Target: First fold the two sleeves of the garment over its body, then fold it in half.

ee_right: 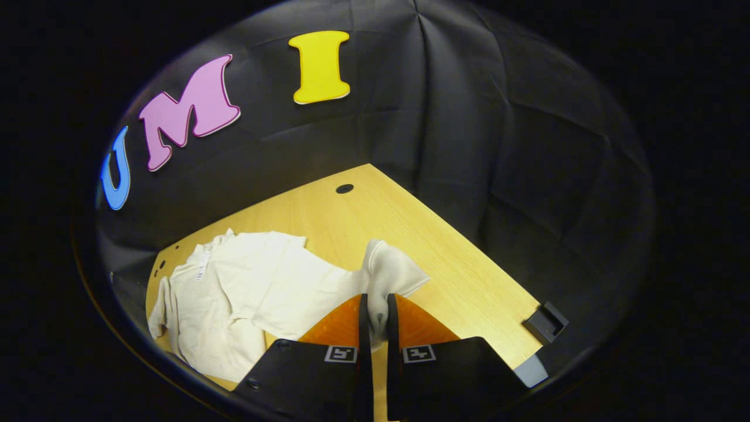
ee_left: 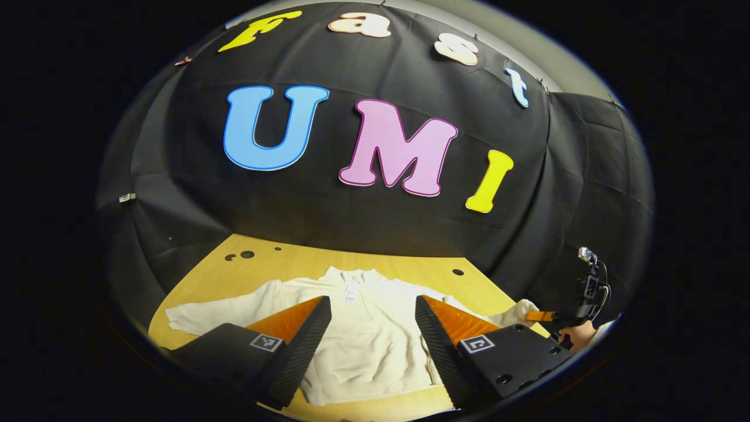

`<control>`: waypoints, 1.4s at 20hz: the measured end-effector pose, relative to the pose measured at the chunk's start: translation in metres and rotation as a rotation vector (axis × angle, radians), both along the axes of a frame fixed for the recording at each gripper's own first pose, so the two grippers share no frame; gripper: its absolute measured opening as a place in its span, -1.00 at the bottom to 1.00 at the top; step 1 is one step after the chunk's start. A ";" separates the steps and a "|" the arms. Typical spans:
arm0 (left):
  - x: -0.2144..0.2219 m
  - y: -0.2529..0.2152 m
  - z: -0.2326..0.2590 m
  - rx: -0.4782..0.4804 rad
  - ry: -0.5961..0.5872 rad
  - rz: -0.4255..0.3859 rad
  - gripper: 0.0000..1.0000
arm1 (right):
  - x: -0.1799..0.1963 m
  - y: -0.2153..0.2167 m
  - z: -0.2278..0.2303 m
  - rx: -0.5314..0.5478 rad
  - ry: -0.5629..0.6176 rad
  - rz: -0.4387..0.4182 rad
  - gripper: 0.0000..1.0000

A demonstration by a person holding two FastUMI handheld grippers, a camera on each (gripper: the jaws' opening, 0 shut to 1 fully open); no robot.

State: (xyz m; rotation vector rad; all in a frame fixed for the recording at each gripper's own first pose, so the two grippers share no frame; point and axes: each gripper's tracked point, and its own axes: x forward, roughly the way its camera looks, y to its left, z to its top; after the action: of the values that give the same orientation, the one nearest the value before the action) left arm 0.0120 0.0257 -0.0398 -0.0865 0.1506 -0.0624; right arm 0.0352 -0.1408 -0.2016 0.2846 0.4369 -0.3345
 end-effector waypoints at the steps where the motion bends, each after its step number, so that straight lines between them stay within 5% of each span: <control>1: -0.001 0.004 0.000 0.001 -0.001 -0.004 0.89 | 0.002 0.013 0.008 0.005 -0.022 0.017 -0.73; 9: -0.021 0.045 0.003 0.029 -0.007 -0.033 0.89 | 0.048 0.140 0.056 0.044 -0.149 0.148 -0.74; 15: -0.032 0.102 0.003 0.017 -0.008 0.030 0.89 | 0.083 0.240 0.059 0.080 -0.176 0.248 -0.74; 28: -0.060 0.191 -0.020 -0.033 0.054 0.183 0.88 | 0.120 0.398 -0.029 0.058 -0.026 0.483 -0.74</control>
State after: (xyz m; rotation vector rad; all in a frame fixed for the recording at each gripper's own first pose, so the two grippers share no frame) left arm -0.0476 0.2166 -0.0603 -0.1348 0.1949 0.1199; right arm 0.1555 0.2570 -0.2305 0.2306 0.4754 0.1536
